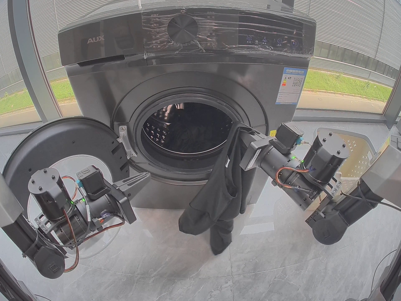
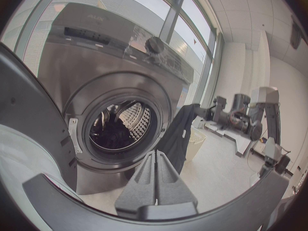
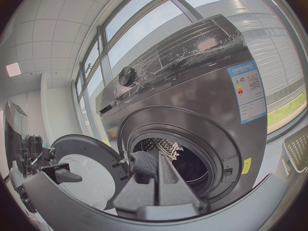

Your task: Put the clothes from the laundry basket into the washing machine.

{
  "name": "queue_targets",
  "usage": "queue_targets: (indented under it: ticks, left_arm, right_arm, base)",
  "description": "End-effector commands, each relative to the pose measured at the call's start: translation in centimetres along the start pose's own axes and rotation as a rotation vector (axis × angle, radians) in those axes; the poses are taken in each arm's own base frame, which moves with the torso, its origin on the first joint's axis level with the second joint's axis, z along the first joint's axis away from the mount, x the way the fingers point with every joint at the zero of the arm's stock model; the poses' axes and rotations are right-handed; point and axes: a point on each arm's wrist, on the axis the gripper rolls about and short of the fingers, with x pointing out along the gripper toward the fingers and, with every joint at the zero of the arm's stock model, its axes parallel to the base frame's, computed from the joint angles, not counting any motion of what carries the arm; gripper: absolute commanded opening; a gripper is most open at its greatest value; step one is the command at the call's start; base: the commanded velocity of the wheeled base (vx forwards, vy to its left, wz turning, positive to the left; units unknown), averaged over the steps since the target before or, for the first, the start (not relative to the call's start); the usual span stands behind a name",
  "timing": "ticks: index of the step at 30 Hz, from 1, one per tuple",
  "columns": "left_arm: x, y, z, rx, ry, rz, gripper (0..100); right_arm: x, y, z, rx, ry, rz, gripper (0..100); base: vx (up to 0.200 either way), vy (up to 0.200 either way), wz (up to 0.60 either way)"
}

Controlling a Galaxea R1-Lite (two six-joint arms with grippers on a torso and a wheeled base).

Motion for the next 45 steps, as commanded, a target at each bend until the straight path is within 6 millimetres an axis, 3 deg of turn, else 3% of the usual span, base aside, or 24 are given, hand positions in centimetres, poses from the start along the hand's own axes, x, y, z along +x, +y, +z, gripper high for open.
queue_targets:
  ticks: [1,13,19,25,26,39,45]
  left_arm:
    - [0.4,0.1,-3.0,0.009,0.122,-0.007,0]
    - [1.0,-1.1,-5.3,-0.029,0.222,-0.115,0]
    - [2.2,-0.6,-7.4,-0.046,0.284,-0.133,0]
    - [2.8,-0.2,-7.7,-0.051,0.281,-0.128,0]
    - [2.9,-0.2,-7.7,-0.051,0.279,-0.128,100]
    - [5.8,0.1,-9.9,-0.065,0.293,-0.143,100]
    - [7.6,0.5,-10.0,-0.062,0.250,-0.147,100]
  right_arm:
    - [1.4,0.2,-0.3,0.001,0.006,0.004,0]
    - [3.4,3.0,-0.1,0.016,0.024,0.063,0]
    - [4.0,3.3,-1.1,0.013,0.035,0.069,0]
    - [4.4,3.3,-1.7,0.012,0.032,0.069,0]
    - [4.4,3.3,-1.7,0.012,0.031,0.069,0]
    - [4.4,4.9,-1.7,0.022,0.022,0.067,0]
    - [4.4,5.3,-1.7,0.025,0.019,0.072,0]
  base:
    - [0.000,0.000,0.00]
    - [0.000,0.000,0.00]
    - [0.000,0.000,0.00]
    - [0.000,0.000,0.00]
    - [0.000,0.000,0.00]
    - [0.000,0.000,0.00]
    - [0.000,0.000,0.00]
